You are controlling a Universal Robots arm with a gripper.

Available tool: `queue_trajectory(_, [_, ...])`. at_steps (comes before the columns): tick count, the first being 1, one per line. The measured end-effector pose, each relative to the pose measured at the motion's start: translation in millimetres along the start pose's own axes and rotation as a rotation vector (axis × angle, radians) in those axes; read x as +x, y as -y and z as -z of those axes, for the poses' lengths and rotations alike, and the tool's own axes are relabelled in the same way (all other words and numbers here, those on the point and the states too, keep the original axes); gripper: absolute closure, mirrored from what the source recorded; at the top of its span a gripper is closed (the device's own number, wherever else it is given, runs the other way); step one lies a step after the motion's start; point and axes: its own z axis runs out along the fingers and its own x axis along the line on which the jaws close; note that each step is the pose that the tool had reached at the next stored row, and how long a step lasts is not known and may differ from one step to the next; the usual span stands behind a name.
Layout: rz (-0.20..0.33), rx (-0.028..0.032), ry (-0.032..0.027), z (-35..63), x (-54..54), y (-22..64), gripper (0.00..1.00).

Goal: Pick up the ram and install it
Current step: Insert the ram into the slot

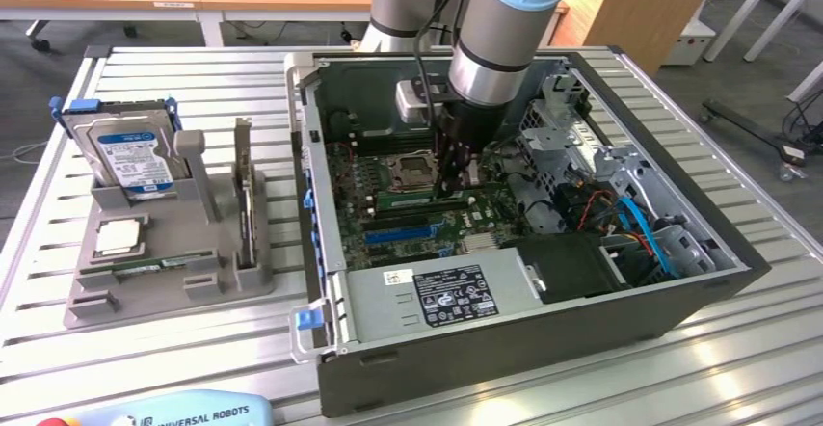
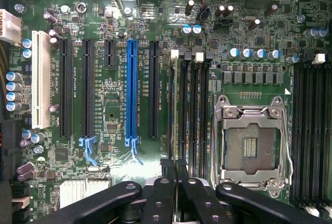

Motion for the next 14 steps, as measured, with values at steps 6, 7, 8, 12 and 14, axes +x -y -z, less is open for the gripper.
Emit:
queue_trajectory(6, [0.000,0.0000,0.0000,-0.1,-0.4,0.0,0.88])
queue_trajectory(7, [0.000,0.0000,0.0000,-0.1,-0.4,0.0,0.88])
queue_trajectory(8, [0.000,0.0000,-0.0002,0.0,-0.5,-0.1,0.88])
queue_trajectory(12, [0.000,0.0000,0.0000,-0.1,-0.5,0.9,0.88])
queue_trajectory(14, [0.000,0.0000,0.0000,-0.1,-0.4,0.9,0.88])
